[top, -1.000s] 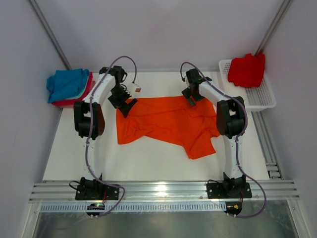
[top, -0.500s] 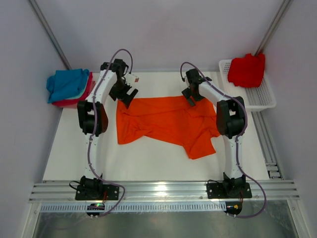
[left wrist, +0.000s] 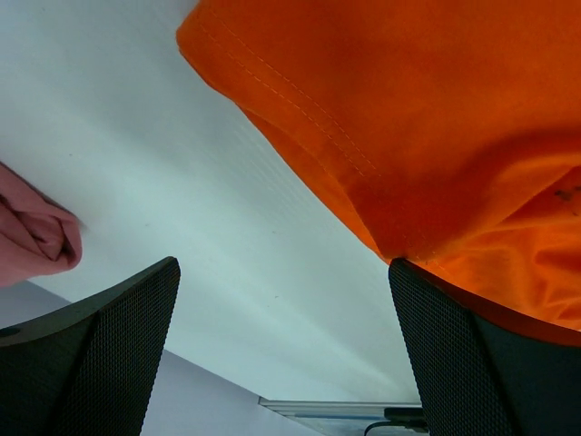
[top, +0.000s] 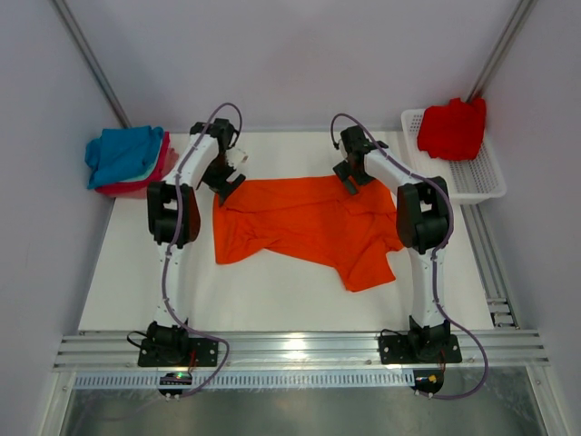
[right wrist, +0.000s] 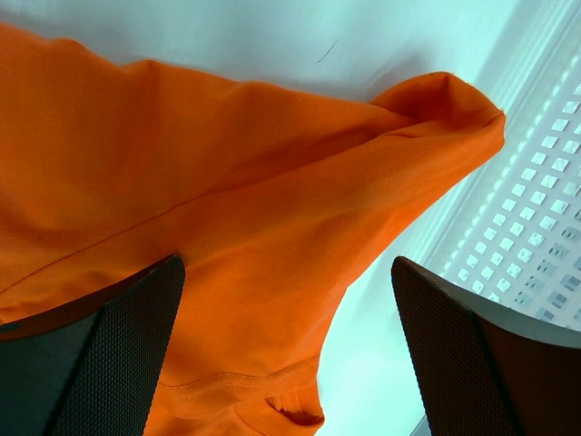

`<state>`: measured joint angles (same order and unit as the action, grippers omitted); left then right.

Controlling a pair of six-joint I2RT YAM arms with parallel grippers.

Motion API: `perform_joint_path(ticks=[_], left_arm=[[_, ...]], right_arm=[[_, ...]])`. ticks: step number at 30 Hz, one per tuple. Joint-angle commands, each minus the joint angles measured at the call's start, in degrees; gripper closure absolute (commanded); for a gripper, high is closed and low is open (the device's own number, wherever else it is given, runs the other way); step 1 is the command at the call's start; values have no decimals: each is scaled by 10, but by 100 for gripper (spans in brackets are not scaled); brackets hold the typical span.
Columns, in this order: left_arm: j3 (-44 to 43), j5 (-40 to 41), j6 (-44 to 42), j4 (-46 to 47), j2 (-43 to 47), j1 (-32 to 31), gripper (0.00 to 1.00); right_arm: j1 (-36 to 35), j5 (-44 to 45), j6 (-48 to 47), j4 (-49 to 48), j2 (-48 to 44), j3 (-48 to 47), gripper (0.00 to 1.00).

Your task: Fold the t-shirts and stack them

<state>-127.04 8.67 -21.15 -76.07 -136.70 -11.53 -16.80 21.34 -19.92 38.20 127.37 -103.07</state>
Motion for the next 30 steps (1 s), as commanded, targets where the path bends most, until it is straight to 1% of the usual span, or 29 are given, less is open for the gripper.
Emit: perform_joint_path(ticks=[1, 5, 9, 13, 16, 17, 18, 20, 22, 23, 25, 30], left_arm=[[-6, 40, 12, 36, -3, -2, 1], [-17, 46, 10, 32, -14, -4, 1], [-5, 57, 4, 27, -13, -5, 1], [-6, 42, 14, 23, 2, -5, 1], [-36, 42, 22, 29, 6, -5, 1], [-59, 43, 23, 32, 6, -5, 1], [-67, 49, 24, 38, 5, -5, 1], [-66, 71, 27, 83, 11, -5, 1], [-45, 79, 31, 122, 15, -4, 1], [-38, 85, 34, 157, 15, -4, 1], [-45, 84, 48, 173, -1, -4, 1], [-77, 73, 66, 159, -46, -5, 1]], right_arm=[[-1, 9, 10, -10, -15, -1, 1], [-1, 11, 7, -10, -15, -1, 1], [-1, 13, 4, -11, -15, -1, 1], [-1, 16, 3, -11, -18, 0, 1], [-1, 15, 4, -8, -25, -4, 1], [0, 14, 4, -8, -28, -6, 1], [-1, 12, 4, -8, -33, -11, 1], [-1, 13, 2, -10, -41, -17, 1], [-1, 16, -5, -16, -42, -27, 1], [-1, 23, -8, -17, -41, -30, 1], [0, 39, -20, -27, -35, -33, 1], [2, 63, -31, -44, -22, -35, 1]])
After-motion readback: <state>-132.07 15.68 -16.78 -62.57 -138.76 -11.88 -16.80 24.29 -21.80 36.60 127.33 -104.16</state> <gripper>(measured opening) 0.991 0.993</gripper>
